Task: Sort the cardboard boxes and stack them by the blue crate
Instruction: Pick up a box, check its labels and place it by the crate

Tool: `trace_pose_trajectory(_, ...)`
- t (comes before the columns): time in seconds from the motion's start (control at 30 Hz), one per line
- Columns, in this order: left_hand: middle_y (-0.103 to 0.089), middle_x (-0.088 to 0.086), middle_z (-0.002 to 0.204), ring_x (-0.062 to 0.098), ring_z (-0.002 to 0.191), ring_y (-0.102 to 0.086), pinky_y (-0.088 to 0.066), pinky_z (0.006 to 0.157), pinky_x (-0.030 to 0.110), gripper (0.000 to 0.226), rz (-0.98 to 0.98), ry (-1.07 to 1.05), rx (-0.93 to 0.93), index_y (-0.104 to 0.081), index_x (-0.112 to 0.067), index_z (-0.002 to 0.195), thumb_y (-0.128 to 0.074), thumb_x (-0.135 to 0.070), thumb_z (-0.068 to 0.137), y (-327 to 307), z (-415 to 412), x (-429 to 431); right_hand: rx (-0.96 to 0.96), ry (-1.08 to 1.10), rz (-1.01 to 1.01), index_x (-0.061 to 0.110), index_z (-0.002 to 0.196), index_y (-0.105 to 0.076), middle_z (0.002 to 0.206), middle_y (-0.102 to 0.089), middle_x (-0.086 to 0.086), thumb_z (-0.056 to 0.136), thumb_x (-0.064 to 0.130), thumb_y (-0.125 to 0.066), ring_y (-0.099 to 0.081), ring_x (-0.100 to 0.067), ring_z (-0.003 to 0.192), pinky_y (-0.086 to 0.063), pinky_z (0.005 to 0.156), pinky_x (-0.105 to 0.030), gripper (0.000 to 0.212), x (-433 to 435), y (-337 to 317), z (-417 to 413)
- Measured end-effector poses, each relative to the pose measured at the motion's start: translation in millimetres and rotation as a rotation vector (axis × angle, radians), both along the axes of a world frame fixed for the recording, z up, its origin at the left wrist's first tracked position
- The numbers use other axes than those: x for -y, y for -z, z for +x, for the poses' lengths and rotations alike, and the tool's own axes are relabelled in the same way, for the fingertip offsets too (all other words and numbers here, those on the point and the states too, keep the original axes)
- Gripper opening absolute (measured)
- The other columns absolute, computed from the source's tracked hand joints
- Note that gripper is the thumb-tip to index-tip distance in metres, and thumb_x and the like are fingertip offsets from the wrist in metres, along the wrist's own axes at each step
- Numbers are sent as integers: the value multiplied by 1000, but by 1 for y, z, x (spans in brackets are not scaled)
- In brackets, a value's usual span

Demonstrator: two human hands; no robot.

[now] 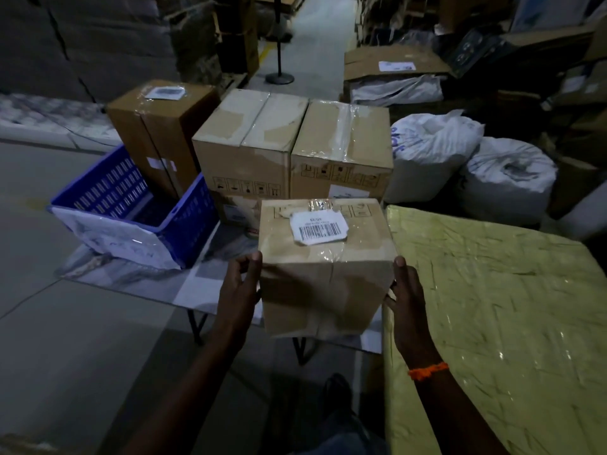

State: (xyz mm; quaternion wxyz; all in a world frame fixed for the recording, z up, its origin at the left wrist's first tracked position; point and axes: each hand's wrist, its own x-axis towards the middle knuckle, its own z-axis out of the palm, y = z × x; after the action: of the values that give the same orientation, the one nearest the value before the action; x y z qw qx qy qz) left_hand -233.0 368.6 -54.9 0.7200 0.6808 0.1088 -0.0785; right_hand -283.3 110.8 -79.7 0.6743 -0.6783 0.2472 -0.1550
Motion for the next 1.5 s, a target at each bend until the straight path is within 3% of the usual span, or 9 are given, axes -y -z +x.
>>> trace_pose_trajectory(0.1,-62,-3,123,15,114,-60,-52,102,50,63,93,20,3,-55,-36,109,-54,-88,74,13,-9,5,2,20,20,42,108,-65,116,-68,2,81,88,-51,-65,-16,109,-50,104,-57,54,3,12,-16)
trace_pose_trajectory(0.4,-59,-16,118,15,116,-60,-52,103,51,41,126,38,44,-56,-38,111,-68,-65,82,11,-6,15,40,94,35,29,118,-65,118,-70,3,79,90,-53,-65,-19,115,-51,104,-55,73,4,17,-17)
trace_pose_trajectory(0.53,-59,-11,122,18,118,-60,-53,101,52,43,115,27,40,-55,-41,115,-69,-66,83,8,-4,10,79,84,161,22,136,-61,129,-69,2,89,81,-44,-67,-1,111,-56,88,-20,77,0,5,-15)
trace_pose_trajectory(0.67,-54,1,142,15,124,-56,-53,92,31,47,408,-40,295,-49,-25,143,-65,-30,99,-7,1,-22,133,3,87,18,123,-68,116,-74,0,107,45,-47,-68,-20,114,-56,89,-34,37,-21,-7,-2)
trace_pose_trajectory(0.83,-58,3,143,16,132,-53,-49,104,39,41,681,55,649,-61,-18,137,-59,-7,98,-38,8,-47,167,-226,-67,29,117,-73,120,-73,2,99,27,-68,-67,-13,115,-56,94,-31,18,-59,-18,18)
trace_pose_trajectory(1.07,-56,3,138,19,126,-52,-45,103,45,81,724,5,402,-56,-21,140,-41,-80,87,-64,10,-48,46,-264,-262,28,125,-64,133,-61,0,84,46,-82,-59,-2,118,-51,95,-21,48,-76,16,41)
trace_pose_trajectory(1.23,-55,5,139,20,124,-54,-50,100,45,73,636,-16,268,-54,-24,141,-57,-70,85,-58,20,-87,-249,-244,-185,11,150,-48,134,-57,-3,84,46,-83,-57,-22,125,-51,96,-36,83,-47,27,49)
trace_pose_trajectory(1.33,-59,2,134,17,118,-59,-51,94,37,65,548,-56,227,-56,-30,142,-58,-66,88,-49,22,-108,-242,-319,85,11,134,-64,130,-69,-9,82,41,-85,-67,-23,115,-57,98,-43,64,-46,34,51)
trace_pose_trajectory(1.5,-66,-2,119,8,100,-63,-47,76,27,44,324,-106,153,-64,-30,135,-64,-45,94,-31,13,-121,-130,-294,63,14,125,-69,115,-75,-5,96,23,-72,-71,-18,105,-61,85,-33,30,-54,31,51)
